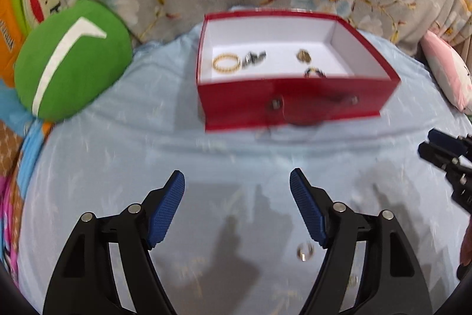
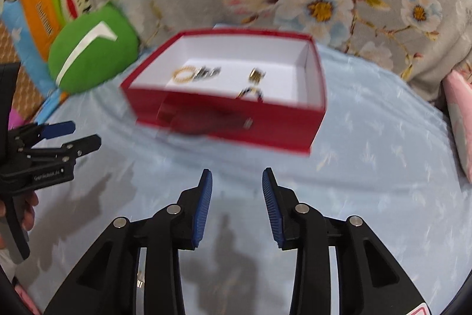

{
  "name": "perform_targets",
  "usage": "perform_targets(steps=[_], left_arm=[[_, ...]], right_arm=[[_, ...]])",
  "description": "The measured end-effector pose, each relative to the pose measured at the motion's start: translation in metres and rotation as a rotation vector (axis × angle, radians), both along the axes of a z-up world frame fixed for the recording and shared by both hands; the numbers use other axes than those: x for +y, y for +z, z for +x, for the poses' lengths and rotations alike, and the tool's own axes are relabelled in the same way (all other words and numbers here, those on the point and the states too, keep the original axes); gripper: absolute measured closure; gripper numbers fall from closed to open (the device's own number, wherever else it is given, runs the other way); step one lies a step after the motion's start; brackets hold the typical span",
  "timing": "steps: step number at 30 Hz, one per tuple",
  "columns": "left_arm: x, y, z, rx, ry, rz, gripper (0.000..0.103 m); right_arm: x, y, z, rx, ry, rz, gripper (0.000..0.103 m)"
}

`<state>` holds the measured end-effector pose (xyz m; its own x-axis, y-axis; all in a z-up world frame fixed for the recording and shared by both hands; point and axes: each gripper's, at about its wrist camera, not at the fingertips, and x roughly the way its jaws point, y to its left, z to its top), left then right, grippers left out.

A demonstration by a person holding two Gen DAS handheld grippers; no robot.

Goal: Organize jewelry
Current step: 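Withdraw both tools from the box toward the loose earrings, then grasp a gold hoop earring with the right tool while the left tool grasps the other hoop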

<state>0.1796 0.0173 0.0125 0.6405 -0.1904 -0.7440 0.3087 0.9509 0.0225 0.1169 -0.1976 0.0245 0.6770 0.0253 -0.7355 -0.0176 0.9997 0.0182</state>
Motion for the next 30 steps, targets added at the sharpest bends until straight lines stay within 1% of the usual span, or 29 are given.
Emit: perform_targets(steps=[4, 8, 14, 23, 26, 27, 28, 29, 30], left_arm=[[0.005, -0.02, -0.028, 0.049, 0.007, -0.012, 0.032], [0.003, -0.038, -0.048, 0.087, 0.008, -0.012, 0.032], [0.004, -0.05, -0.062, 0.115, 0.011, -0.018, 0.032], [0.006, -0.056, -0.063, 0.129, 0.013, -0.024, 0.032], [0.006, -0.056, -0.063, 0.132, 0.013, -0.028, 0.032], [0.005, -0.056, -0.062, 0.132, 0.012, -0.03, 0.032], [0.005, -0.056, -0.062, 0.132, 0.009, -0.033, 0.032], [0.004, -0.056, -0.061, 0.133, 0.007, -0.034, 0.032], [0.002, -0.057, -0.061, 0.134, 0.004, -0.034, 0.032]], right_arm=[[0.024, -0.033, -0.026, 0.074, 0.034, 0.042, 0.067], [0.044, -0.052, -0.036, 0.102, 0.054, 0.056, 0.067], [0.057, -0.067, -0.029, 0.128, 0.065, 0.058, 0.067], [0.066, -0.081, -0.012, 0.161, 0.071, 0.045, 0.067], [0.068, -0.084, -0.01, 0.159, 0.071, 0.03, 0.07], [0.069, -0.084, -0.01, 0.155, 0.072, 0.02, 0.073], [0.07, -0.084, -0.01, 0.152, 0.072, 0.012, 0.076], [0.07, -0.084, -0.01, 0.149, 0.071, 0.007, 0.082], [0.069, -0.084, -0.01, 0.15, 0.071, 0.013, 0.086]])
